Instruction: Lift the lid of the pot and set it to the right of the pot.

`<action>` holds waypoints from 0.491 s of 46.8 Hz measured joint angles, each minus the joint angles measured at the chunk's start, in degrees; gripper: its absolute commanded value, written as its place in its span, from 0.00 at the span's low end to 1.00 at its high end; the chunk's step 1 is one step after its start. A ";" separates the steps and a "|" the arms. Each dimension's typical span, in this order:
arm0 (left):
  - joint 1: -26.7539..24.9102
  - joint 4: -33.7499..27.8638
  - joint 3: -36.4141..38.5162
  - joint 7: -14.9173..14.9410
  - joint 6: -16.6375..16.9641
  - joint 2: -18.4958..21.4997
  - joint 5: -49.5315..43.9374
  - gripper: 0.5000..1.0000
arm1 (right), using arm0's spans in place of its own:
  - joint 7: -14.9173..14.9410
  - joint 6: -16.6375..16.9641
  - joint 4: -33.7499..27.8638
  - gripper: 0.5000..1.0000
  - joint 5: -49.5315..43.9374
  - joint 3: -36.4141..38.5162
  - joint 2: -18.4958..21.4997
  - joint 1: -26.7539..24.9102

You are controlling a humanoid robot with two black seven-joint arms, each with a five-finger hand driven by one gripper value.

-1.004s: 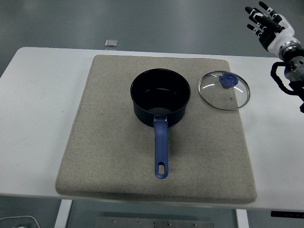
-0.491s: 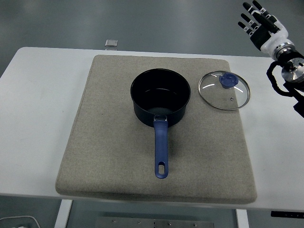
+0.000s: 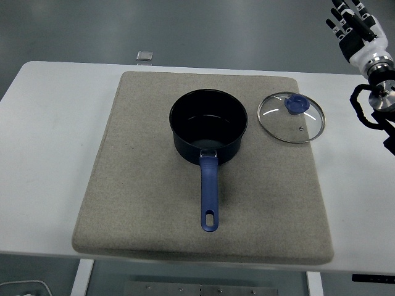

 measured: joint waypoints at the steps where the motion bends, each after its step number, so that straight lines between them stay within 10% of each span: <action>1: 0.00 0.00 0.00 0.00 0.00 0.00 0.00 1.00 | 0.53 -0.04 -0.04 0.80 -0.01 0.01 0.00 0.03; 23: 0.00 0.00 0.00 0.00 0.00 0.00 0.04 1.00 | 3.23 -0.35 -0.07 0.80 0.02 -0.03 0.02 0.04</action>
